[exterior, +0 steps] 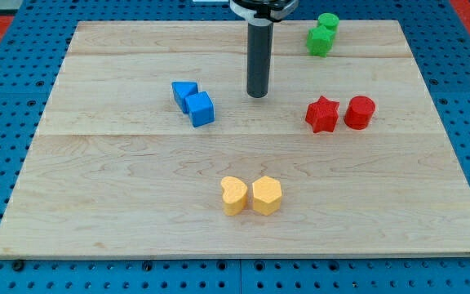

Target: Slide the blue cube diagonally bottom left to the blue triangle

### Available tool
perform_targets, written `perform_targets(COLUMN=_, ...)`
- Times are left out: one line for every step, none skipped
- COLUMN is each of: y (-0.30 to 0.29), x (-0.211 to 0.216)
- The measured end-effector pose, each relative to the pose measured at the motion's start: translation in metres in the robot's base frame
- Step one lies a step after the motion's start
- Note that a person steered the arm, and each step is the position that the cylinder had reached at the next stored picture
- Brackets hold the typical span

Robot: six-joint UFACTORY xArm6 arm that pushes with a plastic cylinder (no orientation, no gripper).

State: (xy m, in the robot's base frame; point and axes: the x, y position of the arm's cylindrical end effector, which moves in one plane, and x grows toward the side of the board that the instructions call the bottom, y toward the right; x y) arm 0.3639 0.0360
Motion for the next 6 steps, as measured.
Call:
perform_targets(y=0.019, x=0.014)
perform_targets(y=0.023, x=0.031)
perform_targets(y=0.022, x=0.037)
perform_targets(y=0.020, x=0.037)
perform_targets(y=-0.016, x=0.038)
perform_targets(y=-0.095, x=0.038)
